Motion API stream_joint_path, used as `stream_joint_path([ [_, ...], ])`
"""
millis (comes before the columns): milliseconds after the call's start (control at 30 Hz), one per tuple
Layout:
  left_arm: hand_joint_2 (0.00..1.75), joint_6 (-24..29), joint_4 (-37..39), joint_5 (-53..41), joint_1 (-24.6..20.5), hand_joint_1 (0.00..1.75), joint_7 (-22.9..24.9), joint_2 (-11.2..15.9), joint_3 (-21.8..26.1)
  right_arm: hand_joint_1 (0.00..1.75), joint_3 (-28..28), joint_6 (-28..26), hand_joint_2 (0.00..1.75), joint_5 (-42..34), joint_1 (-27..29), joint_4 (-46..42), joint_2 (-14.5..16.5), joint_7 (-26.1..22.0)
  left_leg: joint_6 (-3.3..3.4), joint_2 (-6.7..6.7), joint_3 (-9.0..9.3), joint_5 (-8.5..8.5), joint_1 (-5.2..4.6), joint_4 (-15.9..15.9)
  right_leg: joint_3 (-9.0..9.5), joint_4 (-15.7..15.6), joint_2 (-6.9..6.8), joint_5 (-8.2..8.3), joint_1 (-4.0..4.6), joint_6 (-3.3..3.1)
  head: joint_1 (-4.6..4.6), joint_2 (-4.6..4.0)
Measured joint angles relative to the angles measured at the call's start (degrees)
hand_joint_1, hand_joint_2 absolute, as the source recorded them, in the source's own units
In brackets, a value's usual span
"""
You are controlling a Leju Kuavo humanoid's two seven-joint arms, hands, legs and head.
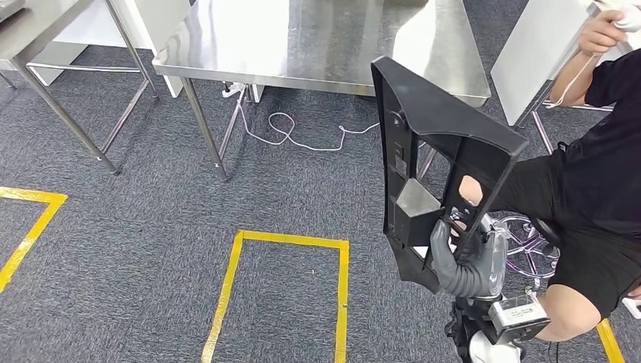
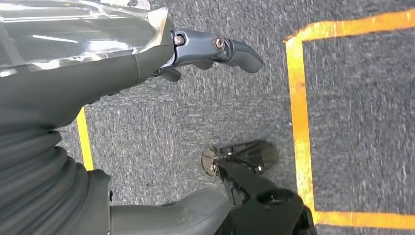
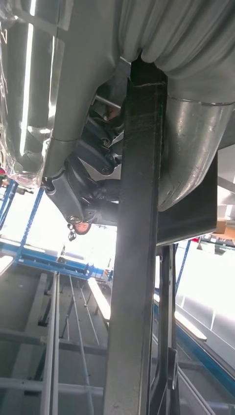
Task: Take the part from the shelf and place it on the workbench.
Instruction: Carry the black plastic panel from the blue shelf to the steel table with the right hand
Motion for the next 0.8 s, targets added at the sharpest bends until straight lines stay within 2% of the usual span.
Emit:
stream_joint_path([
  [167,1.75,-0.16,0.0,-0.22,-0.05,0.0,-0.55,-0.01,-0.01,1.75,-0.19,-0.53,1.75,0.94,-0.15,-0.14,0.04,0.45,0.07,0.0,0.06,0.0,0.0,0.02,0.04,-0.03,0.0,-0.01,-0.04,0.72,-0.03,0.0],
  [467,1.75,-0.08,0.0,-0.32,-0.37,0.0,-0.59,-0.03,-0.01,1.75,-0.66,-0.53,1.75,2.47,-0.53,-0.54,0.67,1.66,0.27,-0.01,0.17,-0.1,-0.08,0.12,0.08,-0.09,0.0,0.04,-0.3,0.82,-0.04,0.0],
  [567,1.75,0.0,0.0,-0.32,-0.47,0.0,-0.51,-0.03,0.0,1.75,-0.66,-0.38,1.75,2.85,-0.58,-0.53,0.86,1.76,0.7,-0.01,0.1,-0.3,-0.4,0.2,0.1,-0.17,-0.03,0.07,-0.6,1.09,-0.04,0.0],
  [667,1.75,0.02,-0.02,-0.32,-0.57,0.0,-0.49,-0.07,0.01,1.75,-0.66,-0.05,1.75,3.16,-0.89,-0.51,1.0,1.79,1.68,-0.08,0.5,-0.19,-0.47,-0.55,0.3,-0.34,-0.09,-0.06,-0.78,1.8,-0.03,0.0],
  [733,1.75,0.1,-0.04,-0.32,-0.71,0.0,-0.45,-0.16,0.01,1.75,-0.66,0.25,1.75,3.4,-1.22,-0.5,1.04,1.81,2.38,-0.17,1.33,0.19,-0.15,-1.47,-1.0,2.76,0.24,-1.55,-0.7,1.5,0.1,0.0],
  [800,1.75,0.21,-0.04,-0.32,-0.9,0.0,-0.43,-0.25,0.02,1.75,-0.66,0.39,1.75,3.56,-1.45,-0.37,1.03,1.83,2.71,-0.34,1.68,0.19,-0.11,-1.69,-4.98,10.15,0.67,-4.41,-0.6,0.75,0.25,0.0],
])
